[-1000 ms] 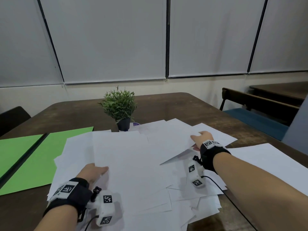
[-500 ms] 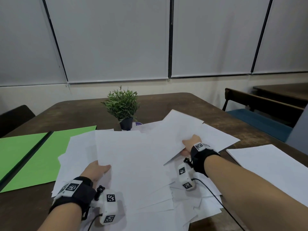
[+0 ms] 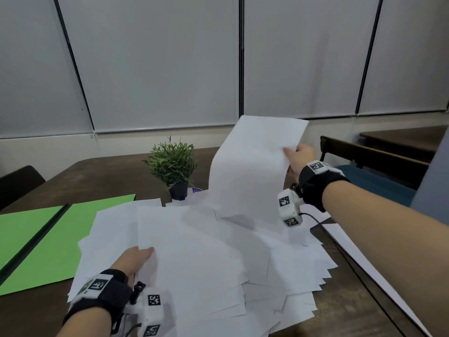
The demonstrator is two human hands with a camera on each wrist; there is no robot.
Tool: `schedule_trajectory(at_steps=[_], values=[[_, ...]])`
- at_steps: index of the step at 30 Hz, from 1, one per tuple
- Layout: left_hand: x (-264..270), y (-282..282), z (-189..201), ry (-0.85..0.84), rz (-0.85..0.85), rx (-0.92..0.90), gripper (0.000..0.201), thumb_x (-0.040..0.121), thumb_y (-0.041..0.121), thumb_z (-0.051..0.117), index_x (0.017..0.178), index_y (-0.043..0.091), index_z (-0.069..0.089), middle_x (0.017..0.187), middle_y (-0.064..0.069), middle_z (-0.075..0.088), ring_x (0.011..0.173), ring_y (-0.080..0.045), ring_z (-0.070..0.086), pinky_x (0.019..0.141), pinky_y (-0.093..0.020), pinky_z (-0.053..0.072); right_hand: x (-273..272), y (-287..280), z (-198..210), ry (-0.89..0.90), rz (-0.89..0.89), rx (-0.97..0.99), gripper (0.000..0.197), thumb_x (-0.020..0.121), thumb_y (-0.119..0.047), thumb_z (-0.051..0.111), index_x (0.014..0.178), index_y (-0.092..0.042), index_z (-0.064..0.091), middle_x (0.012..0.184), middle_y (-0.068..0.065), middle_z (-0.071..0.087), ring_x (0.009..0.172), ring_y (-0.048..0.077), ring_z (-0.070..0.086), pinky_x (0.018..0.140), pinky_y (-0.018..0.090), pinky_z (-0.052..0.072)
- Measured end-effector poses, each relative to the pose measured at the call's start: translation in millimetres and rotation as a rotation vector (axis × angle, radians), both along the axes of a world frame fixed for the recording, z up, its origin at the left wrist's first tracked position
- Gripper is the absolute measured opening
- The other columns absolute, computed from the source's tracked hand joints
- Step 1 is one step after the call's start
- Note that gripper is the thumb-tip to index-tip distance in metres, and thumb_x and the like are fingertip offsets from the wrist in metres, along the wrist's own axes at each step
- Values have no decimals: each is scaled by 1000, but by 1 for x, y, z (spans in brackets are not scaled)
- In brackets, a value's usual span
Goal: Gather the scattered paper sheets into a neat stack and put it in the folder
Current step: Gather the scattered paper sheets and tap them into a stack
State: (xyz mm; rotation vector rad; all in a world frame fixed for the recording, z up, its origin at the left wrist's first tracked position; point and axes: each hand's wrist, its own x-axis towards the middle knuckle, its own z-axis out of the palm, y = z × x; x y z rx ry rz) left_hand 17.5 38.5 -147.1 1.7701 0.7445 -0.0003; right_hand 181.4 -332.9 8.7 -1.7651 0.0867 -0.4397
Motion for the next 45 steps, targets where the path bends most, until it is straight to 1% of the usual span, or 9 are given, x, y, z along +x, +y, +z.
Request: schedule_trajectory(at_steps=[10, 21, 25, 27, 32, 36, 39, 42, 45], values=[[2, 14, -3, -43, 23, -291, 110, 60, 96, 26, 134, 18, 52, 126, -13, 62, 111, -34, 62, 93, -45, 51, -26, 84, -71, 314, 489, -59, 10, 96, -13, 54, 99, -8, 62, 81, 7, 66, 60, 17, 63, 42, 20, 46], [-15, -4, 17, -44, -22, -252, 101, 75, 88, 11, 126, 16, 59, 110, -12, 70, 87, -28, 68, 71, -30, 51, -49, 101, 12, 116, 654, 116, 10, 99, -11, 52, 99, -4, 58, 58, 0, 64, 35, 7, 52, 33, 14, 37], [-29, -12, 28, -106, 24, -97, 45, 104, 20, 33, 139, -8, 38, 137, -25, 47, 107, -33, 52, 52, -10, 40, -40, 102, -16, 187, 567, 15, 9, 96, -13, 56, 96, -6, 62, 75, 5, 67, 46, 9, 59, 39, 18, 44], [-36, -23, 41, -93, -33, -144, 56, 104, 36, 26, 125, -8, 53, 108, -18, 63, 77, -28, 57, 42, -10, 41, -34, 104, -46, 263, 534, -76, 7, 96, -14, 57, 93, -11, 62, 81, 5, 66, 57, 12, 63, 44, 21, 48], [-10, -1, 14, -46, -93, -305, 110, 82, 81, 10, 110, -9, 66, 75, -17, 73, 58, -26, 71, 52, -22, 50, -30, 116, -110, 396, 557, -282, 6, 93, -17, 58, 92, -15, 64, 89, 6, 67, 70, 18, 63, 55, 27, 54], [-2, 12, 5, 23, -146, -36, 100, 64, 84, 50, 121, 1, 60, 90, -2, 71, 79, -16, 69, 80, -26, 54, -23, 138, -128, 384, 567, -392, 13, 91, -19, 61, 98, -8, 65, 98, 11, 68, 83, 26, 64, 66, 30, 53], [3, 23, -6, 103, -244, 193, 86, 64, 67, 67, 124, 6, 56, 115, -3, 66, 98, -17, 64, 91, -27, 47, -19, 147, -129, 403, 551, -495, 45, 89, -40, 63, 116, -5, 60, 112, 12, 66, 100, 29, 64, 85, 33, 52], [8, 22, -13, 75, -178, 110, 48, 91, 29, 62, 125, -3, 52, 116, -13, 64, 96, -26, 62, 80, -28, 49, -20, 133, -121, 529, 487, -327, 66, 89, -47, 60, 137, -7, 38, 99, 11, 57, 75, 25, 57, 57, 29, 47], [10, 18, -17, 62, -94, 121, 58, 94, 28, 57, 139, -3, 38, 137, -12, 50, 122, -32, 52, 105, -40, 42, -12, 92, -118, 558, 365, -444, 75, 85, -55, 61, 138, -7, 40, 101, 8, 54, 81, 28, 54, 66, 32, 43]])
